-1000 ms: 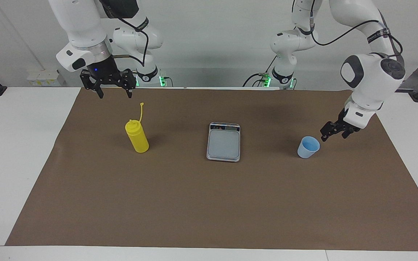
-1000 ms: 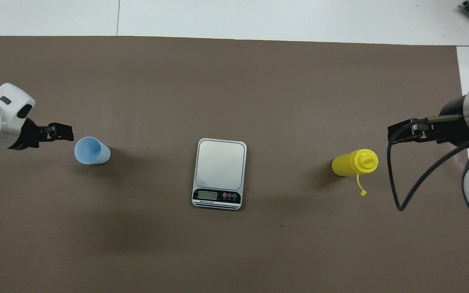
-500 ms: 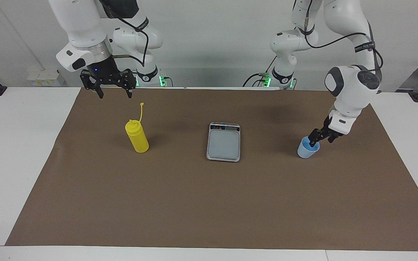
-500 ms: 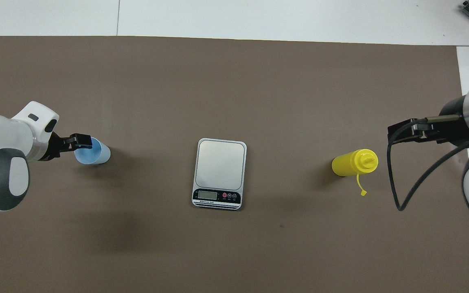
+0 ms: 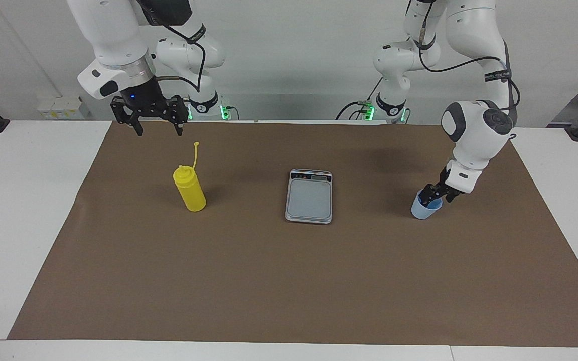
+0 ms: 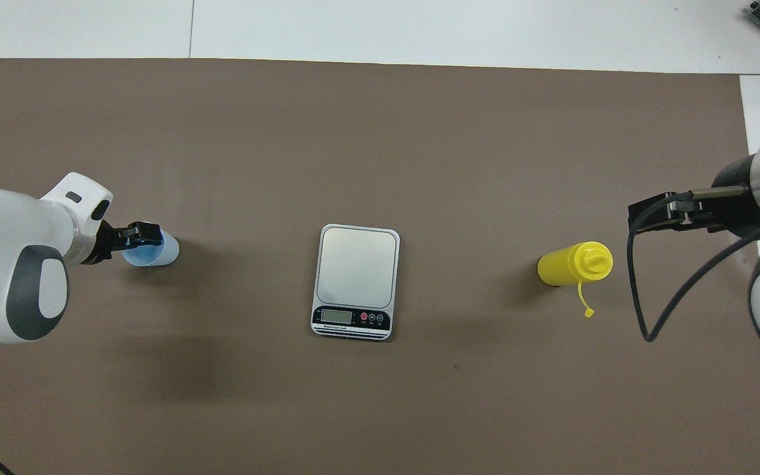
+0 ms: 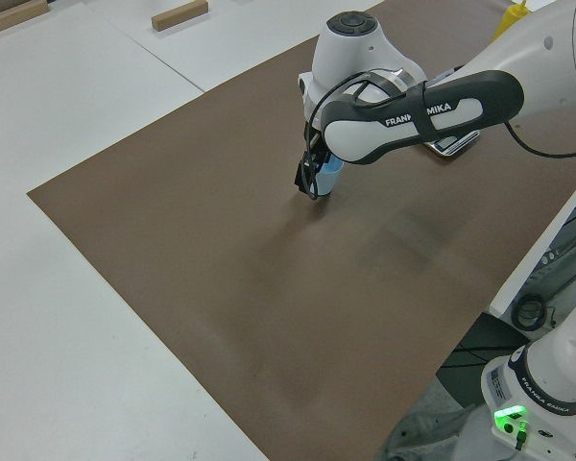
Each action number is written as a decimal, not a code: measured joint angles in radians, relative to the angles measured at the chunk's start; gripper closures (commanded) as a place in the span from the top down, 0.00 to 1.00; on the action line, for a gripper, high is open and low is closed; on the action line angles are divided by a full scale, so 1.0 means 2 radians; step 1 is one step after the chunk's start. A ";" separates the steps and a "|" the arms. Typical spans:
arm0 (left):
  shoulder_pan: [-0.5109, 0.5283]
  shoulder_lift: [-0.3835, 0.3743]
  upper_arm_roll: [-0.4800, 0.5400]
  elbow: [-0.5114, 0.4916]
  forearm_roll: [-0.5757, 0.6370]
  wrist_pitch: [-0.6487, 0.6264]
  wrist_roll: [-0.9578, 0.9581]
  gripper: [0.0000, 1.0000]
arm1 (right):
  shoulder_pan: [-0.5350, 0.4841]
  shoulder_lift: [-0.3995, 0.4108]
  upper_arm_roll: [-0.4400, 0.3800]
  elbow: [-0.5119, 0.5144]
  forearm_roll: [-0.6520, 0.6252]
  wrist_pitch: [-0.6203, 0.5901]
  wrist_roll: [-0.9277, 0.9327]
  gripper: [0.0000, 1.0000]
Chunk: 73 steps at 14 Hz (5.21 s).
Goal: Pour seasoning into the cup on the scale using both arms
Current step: 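Reach the left gripper to the light-blue cup and grasp it, then carry the blue cup with the left gripper onto the scale and release, then withdraw the left gripper while the right gripper grasps the yellow bottle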
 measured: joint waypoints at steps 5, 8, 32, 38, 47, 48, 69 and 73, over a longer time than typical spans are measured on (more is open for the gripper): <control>-0.007 0.007 0.000 -0.001 0.000 0.004 0.044 0.00 | 0.000 0.000 0.000 0.000 0.000 0.000 0.000 1.00; -0.008 0.007 0.000 0.017 0.000 -0.022 0.056 0.00 | 0.000 0.000 0.000 0.000 0.000 0.000 0.000 1.00; -0.308 0.067 -0.006 0.173 0.040 -0.101 -0.246 0.00 | 0.000 0.000 0.000 0.000 0.000 0.000 0.000 1.00; -0.309 0.082 -0.006 0.172 0.046 -0.080 -0.251 0.00 | -0.024 0.000 -0.003 -0.009 0.000 0.033 0.034 0.93; -0.308 0.088 0.001 0.171 0.047 -0.061 -0.257 1.00 | -0.084 0.009 -0.005 -0.092 0.063 0.099 0.362 1.00; -0.304 0.084 0.005 0.175 0.050 -0.067 -0.257 1.00 | -0.098 0.016 -0.005 -0.103 0.077 0.099 0.365 1.00; -0.070 -0.075 0.014 0.255 0.041 -0.360 0.121 1.00 | -0.135 0.091 -0.003 -0.283 0.316 0.188 0.426 0.23; -0.062 -0.074 0.014 0.300 0.024 -0.407 0.123 1.00 | -0.096 0.083 -0.003 -0.284 0.319 0.206 0.483 0.00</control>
